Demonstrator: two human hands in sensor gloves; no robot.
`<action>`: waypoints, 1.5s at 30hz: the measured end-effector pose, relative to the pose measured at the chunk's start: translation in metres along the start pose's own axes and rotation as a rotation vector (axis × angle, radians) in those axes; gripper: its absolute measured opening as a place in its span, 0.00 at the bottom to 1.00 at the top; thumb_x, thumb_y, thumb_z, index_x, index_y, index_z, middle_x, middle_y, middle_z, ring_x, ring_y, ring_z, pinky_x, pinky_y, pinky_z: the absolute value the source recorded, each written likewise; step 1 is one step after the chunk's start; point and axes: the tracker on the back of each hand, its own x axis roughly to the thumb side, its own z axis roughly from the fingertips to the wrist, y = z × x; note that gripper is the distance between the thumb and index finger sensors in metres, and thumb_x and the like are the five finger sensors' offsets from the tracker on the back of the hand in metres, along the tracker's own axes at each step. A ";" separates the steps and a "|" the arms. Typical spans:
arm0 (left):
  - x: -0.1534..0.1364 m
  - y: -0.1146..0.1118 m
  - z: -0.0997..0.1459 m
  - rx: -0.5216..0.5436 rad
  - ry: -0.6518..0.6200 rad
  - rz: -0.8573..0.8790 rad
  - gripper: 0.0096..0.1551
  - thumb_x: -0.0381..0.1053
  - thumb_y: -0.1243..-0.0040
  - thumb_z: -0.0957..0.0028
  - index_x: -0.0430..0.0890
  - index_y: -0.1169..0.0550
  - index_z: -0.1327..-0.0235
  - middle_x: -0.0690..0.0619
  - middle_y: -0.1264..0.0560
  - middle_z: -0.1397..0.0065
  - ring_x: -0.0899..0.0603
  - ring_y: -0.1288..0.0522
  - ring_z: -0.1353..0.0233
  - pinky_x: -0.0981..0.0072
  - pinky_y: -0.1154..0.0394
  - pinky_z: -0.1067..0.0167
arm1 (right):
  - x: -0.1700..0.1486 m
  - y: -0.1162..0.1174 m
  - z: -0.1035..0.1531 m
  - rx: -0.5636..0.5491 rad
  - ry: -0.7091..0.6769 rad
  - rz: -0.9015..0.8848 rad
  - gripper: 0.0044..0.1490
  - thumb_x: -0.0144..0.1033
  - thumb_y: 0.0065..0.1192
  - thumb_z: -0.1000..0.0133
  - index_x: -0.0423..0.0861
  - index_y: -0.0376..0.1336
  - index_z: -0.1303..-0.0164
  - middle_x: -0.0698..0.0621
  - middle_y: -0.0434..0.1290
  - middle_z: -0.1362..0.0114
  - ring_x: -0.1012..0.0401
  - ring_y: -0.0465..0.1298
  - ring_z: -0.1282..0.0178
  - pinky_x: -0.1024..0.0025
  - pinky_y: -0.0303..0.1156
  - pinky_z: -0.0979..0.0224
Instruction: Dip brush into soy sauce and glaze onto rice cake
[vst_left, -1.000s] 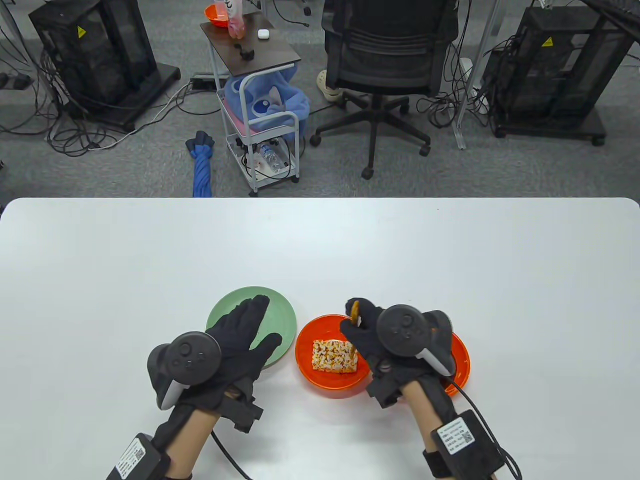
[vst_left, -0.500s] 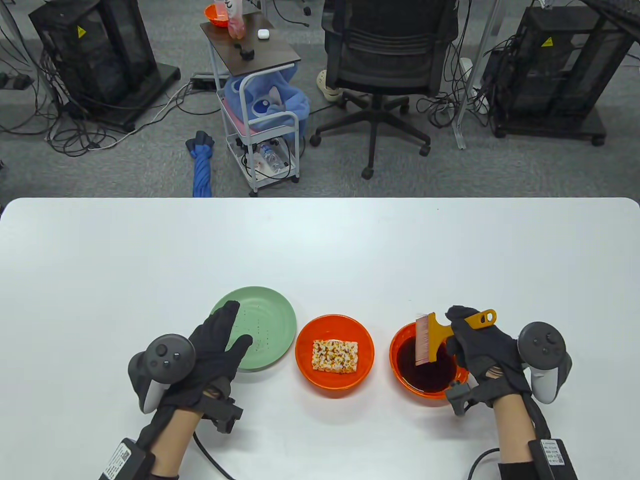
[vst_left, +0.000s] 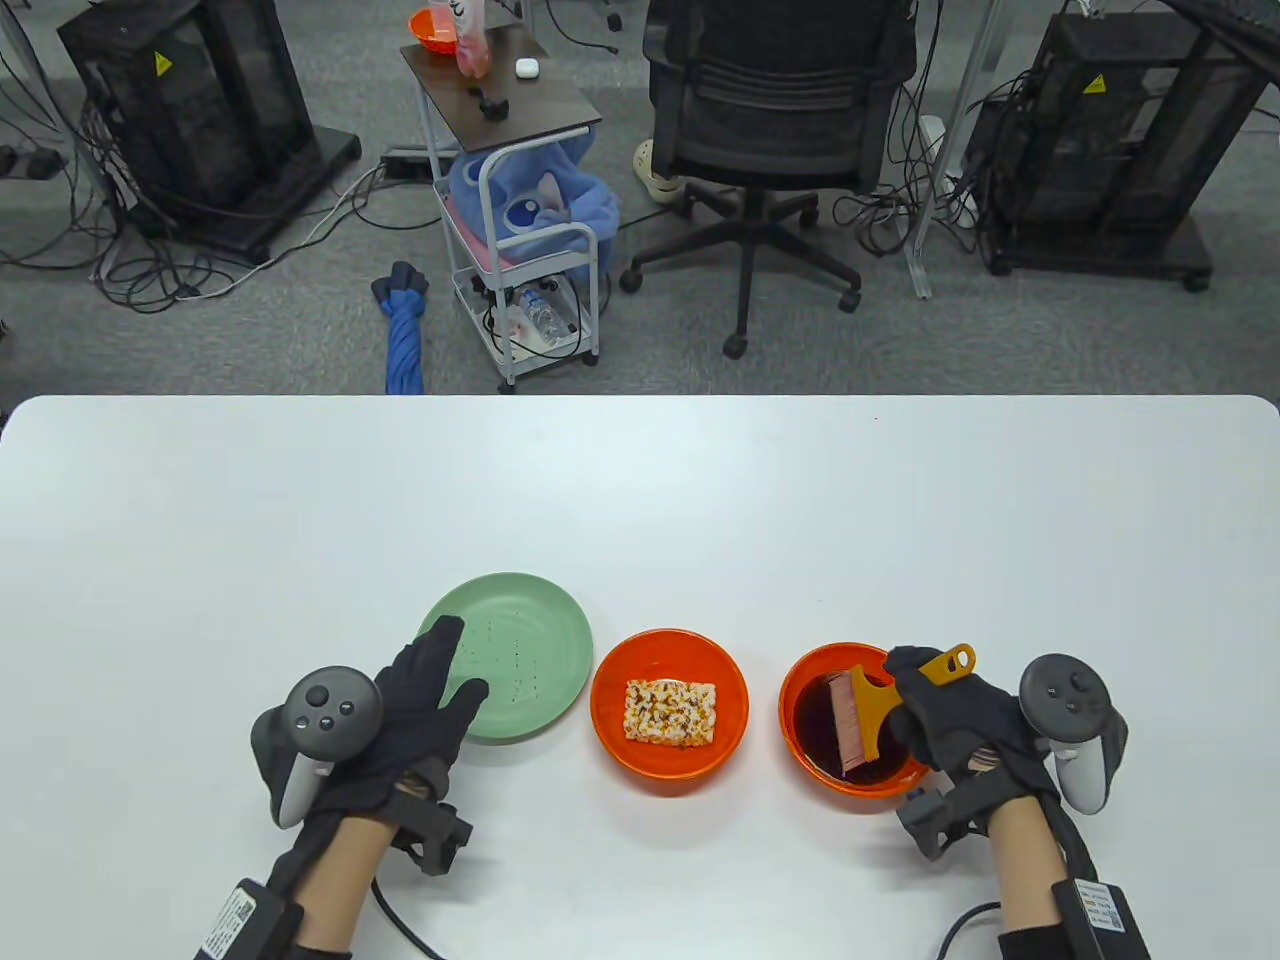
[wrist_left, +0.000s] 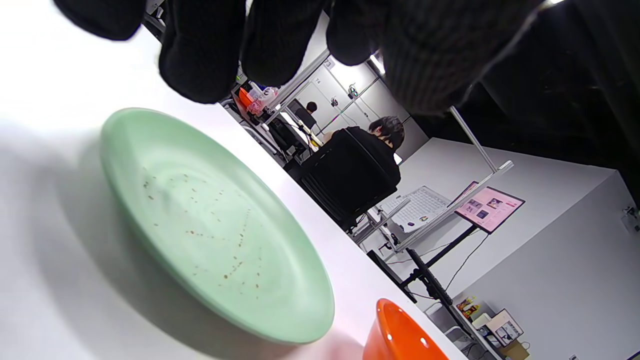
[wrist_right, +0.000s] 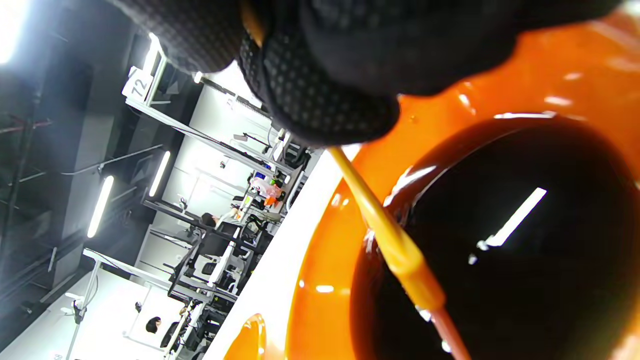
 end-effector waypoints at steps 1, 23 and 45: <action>-0.001 -0.001 0.000 -0.006 0.003 -0.003 0.42 0.66 0.42 0.49 0.62 0.41 0.21 0.47 0.36 0.19 0.32 0.28 0.27 0.30 0.35 0.33 | -0.001 -0.001 0.000 -0.003 -0.001 -0.002 0.29 0.42 0.54 0.42 0.37 0.64 0.37 0.43 0.82 0.60 0.59 0.79 0.75 0.59 0.78 0.67; -0.001 -0.001 0.002 -0.045 0.051 -0.005 0.41 0.65 0.42 0.49 0.61 0.40 0.21 0.46 0.36 0.20 0.32 0.28 0.27 0.30 0.35 0.33 | 0.002 -0.008 0.001 0.004 0.002 0.018 0.29 0.41 0.54 0.42 0.37 0.63 0.36 0.43 0.82 0.59 0.58 0.79 0.74 0.58 0.78 0.67; -0.006 0.004 0.002 -0.050 0.074 0.032 0.42 0.65 0.43 0.49 0.60 0.41 0.21 0.46 0.37 0.19 0.32 0.29 0.25 0.30 0.35 0.33 | 0.028 -0.041 0.000 -0.018 0.045 0.271 0.29 0.40 0.54 0.42 0.38 0.63 0.35 0.40 0.81 0.57 0.56 0.79 0.73 0.56 0.77 0.65</action>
